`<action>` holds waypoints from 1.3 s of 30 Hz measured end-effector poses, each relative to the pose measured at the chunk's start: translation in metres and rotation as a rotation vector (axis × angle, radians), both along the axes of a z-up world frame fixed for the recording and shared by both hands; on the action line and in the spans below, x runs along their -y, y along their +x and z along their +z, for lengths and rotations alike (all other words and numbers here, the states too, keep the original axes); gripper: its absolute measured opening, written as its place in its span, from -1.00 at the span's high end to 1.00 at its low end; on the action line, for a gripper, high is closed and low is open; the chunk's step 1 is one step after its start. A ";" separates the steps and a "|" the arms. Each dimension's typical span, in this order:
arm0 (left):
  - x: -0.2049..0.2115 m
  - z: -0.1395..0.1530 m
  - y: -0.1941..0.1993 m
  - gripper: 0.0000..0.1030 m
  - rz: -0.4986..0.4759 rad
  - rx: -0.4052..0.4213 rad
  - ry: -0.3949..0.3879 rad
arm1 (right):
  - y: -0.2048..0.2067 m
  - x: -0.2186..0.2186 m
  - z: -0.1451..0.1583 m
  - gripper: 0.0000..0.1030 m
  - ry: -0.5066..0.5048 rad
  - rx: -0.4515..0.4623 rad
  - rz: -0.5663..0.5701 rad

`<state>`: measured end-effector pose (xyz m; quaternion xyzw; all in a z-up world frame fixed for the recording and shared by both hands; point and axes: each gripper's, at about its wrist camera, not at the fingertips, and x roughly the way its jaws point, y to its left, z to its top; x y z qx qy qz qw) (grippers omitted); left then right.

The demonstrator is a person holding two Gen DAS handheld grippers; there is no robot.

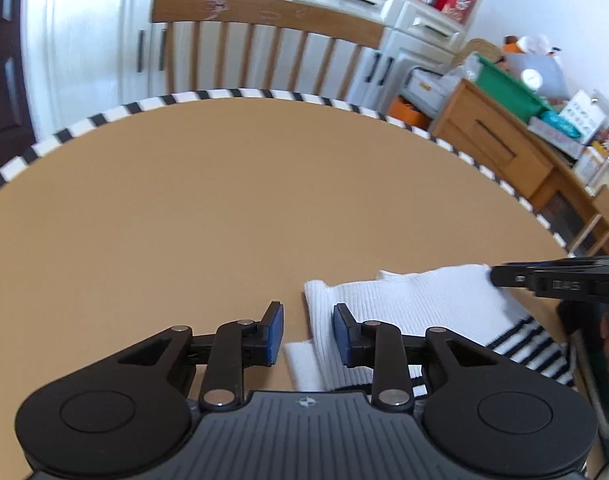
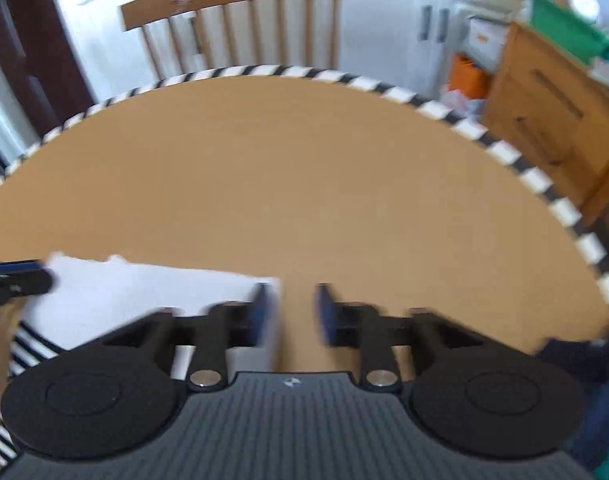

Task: Fold clothes
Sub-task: 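Release the folded hem with both tools and pull back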

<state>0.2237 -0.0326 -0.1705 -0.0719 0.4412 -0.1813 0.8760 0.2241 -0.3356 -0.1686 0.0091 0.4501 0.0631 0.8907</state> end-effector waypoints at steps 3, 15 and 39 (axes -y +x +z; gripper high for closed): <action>-0.010 0.019 -0.024 0.46 -0.033 -0.047 -0.032 | -0.040 0.015 0.030 0.29 0.081 0.061 0.011; -0.012 -0.013 -0.195 0.42 -0.109 -0.143 0.014 | -0.237 0.014 -0.001 0.34 0.318 -0.161 0.068; -0.013 0.039 -0.200 0.60 -0.084 -0.002 -0.056 | -0.226 0.019 0.037 0.37 0.202 0.055 0.086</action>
